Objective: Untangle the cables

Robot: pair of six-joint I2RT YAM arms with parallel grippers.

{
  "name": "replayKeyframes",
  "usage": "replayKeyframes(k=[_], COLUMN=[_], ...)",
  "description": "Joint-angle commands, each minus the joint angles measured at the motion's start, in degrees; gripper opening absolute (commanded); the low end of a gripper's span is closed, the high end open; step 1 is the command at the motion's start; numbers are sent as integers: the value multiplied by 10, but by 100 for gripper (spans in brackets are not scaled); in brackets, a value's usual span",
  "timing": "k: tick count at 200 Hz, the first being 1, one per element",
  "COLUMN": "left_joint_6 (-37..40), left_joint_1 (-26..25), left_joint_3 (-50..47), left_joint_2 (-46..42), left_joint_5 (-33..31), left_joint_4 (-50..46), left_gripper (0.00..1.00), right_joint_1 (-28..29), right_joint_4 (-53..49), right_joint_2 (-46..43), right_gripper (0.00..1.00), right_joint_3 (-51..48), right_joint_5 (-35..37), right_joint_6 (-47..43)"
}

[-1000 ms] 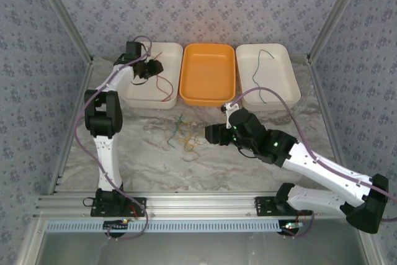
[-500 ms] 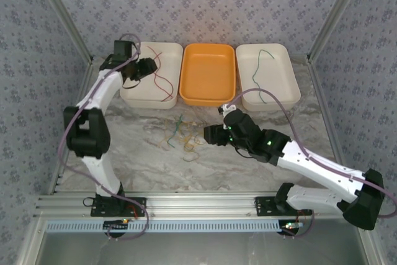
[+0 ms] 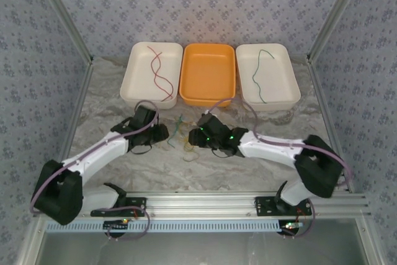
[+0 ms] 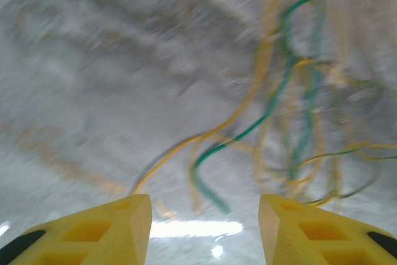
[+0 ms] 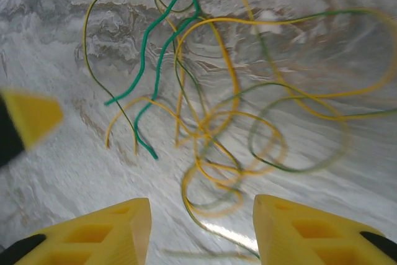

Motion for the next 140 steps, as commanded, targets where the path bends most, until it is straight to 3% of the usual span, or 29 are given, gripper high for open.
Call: replayKeyframes(k=[1, 49, 105, 119, 140], left_joint_6=[-49, -55, -57, -52, -46], left_joint_1=[3, 13, 3, -4, -12], left_joint_3=[-21, -58, -73, -70, -57], left_joint_2=[-51, -47, -25, -19, 17], left_joint_5=[-42, -4, 14, 12, 9], left_joint_4=[47, 96, 116, 115, 108], left_gripper=[47, 43, 44, 46, 50], right_joint_1=[8, 11, -12, -16, -22], right_joint_4=[77, 46, 29, 34, 21], right_joint_2=[77, 167, 228, 235, 233], right_gripper=[45, 47, 43, 38, 10], right_joint_3=[70, 152, 203, 205, 212], right_joint_5=[-35, 11, -13, -18, -11], right_joint_6=[82, 103, 113, 115, 96])
